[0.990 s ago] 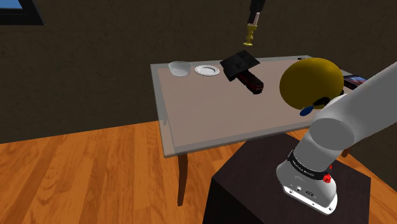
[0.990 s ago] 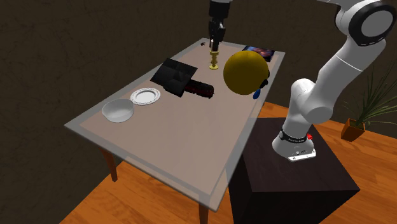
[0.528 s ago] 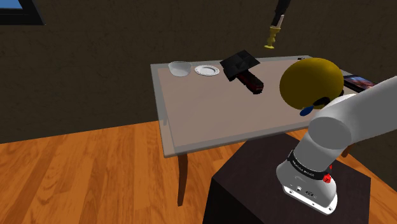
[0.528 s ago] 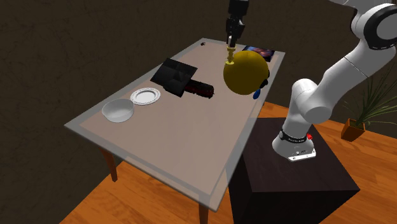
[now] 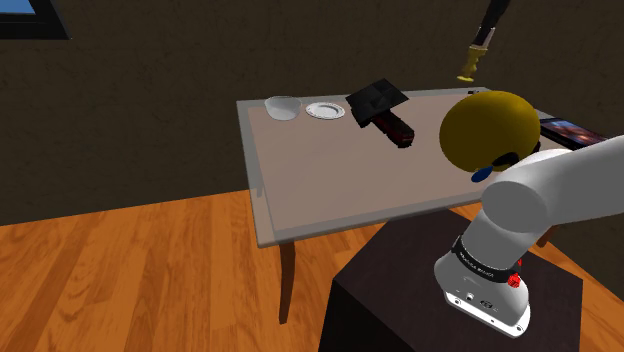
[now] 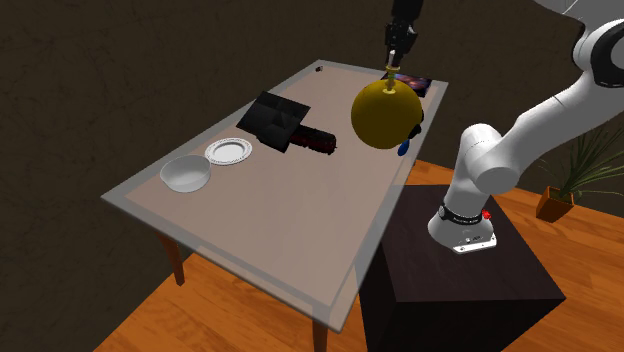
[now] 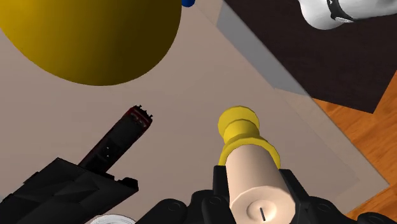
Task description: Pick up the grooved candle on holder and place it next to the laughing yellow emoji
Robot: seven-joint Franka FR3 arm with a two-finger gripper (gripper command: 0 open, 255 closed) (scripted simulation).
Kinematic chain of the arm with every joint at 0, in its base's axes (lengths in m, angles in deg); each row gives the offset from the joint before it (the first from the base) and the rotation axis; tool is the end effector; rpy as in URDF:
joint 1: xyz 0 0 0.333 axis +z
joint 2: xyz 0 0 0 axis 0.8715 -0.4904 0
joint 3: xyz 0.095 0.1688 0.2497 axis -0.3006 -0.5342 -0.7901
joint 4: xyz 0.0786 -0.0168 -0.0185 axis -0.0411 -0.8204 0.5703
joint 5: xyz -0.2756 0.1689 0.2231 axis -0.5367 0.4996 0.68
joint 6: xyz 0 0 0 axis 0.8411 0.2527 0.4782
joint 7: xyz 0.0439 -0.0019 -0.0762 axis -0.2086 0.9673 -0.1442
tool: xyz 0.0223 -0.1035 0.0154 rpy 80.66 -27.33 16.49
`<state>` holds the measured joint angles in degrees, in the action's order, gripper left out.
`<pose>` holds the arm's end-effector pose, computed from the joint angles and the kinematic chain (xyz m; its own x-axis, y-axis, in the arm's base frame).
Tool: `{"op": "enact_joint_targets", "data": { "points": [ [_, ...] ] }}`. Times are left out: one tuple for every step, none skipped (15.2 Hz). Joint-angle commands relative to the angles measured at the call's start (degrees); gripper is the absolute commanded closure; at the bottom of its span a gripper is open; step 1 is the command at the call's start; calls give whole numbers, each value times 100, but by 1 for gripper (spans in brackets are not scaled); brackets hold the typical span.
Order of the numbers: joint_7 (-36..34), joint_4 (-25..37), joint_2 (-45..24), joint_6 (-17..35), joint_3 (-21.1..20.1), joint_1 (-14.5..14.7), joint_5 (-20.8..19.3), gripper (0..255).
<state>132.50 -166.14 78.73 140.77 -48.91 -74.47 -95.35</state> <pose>0.2290 -0.2342 0.6849 0.9683 0.2232 0.1123 0.2279 -0.9732 -0.0314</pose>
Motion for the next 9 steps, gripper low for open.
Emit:
{"op": "enact_joint_targets", "data": {
  "points": [
    [209, -64, 209, -129, 147, -88, -145, 255],
    [320, -73, 293, -192, 228, -130, -220, 255],
    [432, -76, 372, -255, 311, -170, -297, 255],
    [546, -73, 446, -318, 396, -208, -376, 255],
    [728, -56, 550, -415, 531, -265, -501, 255],
    [724, -162, 593, -350, 539, -278, -516, 255],
    [720, -267, 634, -286, 548, -290, -531, 255],
    [717, -370, 675, -222, 557, -302, -547, 255],
    [714, -473, 714, -158, 566, -315, -563, 255]
  ]
}}
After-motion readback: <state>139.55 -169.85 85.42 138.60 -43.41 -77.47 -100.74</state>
